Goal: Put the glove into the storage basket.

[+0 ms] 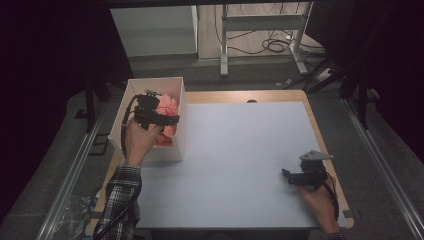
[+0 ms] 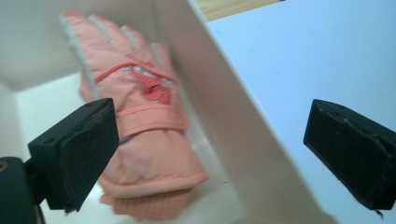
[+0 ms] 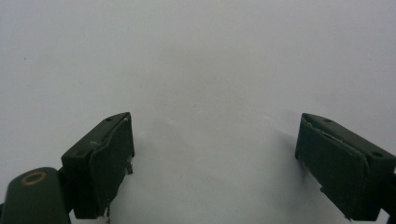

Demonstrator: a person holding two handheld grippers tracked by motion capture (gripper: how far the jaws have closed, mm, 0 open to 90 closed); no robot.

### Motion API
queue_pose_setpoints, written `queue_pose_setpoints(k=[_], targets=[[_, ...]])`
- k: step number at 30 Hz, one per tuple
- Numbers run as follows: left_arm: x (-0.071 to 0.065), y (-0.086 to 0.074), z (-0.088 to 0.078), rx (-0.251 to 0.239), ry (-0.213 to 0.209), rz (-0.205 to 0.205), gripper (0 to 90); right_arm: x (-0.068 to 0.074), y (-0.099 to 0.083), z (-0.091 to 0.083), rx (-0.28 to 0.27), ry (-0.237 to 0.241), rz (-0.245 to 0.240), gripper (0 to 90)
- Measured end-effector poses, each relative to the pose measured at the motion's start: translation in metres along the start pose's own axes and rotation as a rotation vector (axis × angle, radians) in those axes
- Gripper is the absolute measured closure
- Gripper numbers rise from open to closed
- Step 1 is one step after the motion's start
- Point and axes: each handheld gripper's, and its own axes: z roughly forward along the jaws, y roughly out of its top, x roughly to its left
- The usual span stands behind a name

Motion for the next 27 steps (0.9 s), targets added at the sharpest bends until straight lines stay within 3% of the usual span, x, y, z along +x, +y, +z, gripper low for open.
queue_pose_setpoints(k=[13, 27], targets=[[-0.050, -0.005, -0.006, -0.034, -0.102, 0.134, 3.0, 0.000, 0.000, 0.000, -0.002, -0.002, -0.003, 12.0], [-0.102, -0.029, 0.004, -0.051, -0.216, 0.250, 2.7, 0.000, 0.000, 0.000, 0.000, -0.002, -0.003, 12.0]])
